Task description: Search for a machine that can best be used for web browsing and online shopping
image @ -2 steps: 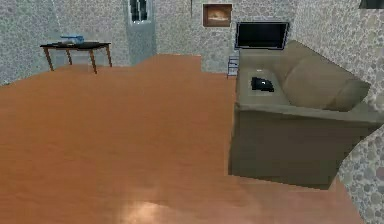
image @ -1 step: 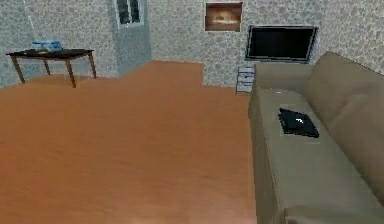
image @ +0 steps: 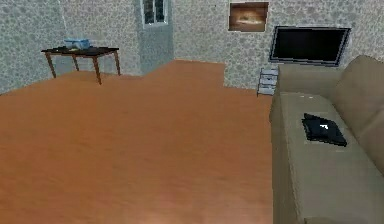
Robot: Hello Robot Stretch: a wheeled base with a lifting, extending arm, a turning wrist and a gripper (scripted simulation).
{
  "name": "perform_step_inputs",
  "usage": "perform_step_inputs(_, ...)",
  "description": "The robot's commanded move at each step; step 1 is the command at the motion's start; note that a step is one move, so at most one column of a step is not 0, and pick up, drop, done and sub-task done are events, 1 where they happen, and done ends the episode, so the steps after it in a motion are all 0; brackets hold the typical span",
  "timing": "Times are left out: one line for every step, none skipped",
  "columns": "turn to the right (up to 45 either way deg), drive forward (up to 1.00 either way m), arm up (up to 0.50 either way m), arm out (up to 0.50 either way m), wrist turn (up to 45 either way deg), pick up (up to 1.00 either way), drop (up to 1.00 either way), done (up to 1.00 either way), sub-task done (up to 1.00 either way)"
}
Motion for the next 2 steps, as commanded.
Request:
perform_step_inputs(0.0,0.4,0.0,0.0,0.0,0.0,0.0,0.0,0.0)
perform_step_inputs(18.0,0.0,0.0,0.0,0.0,0.0,0.0,0.0,0.0)
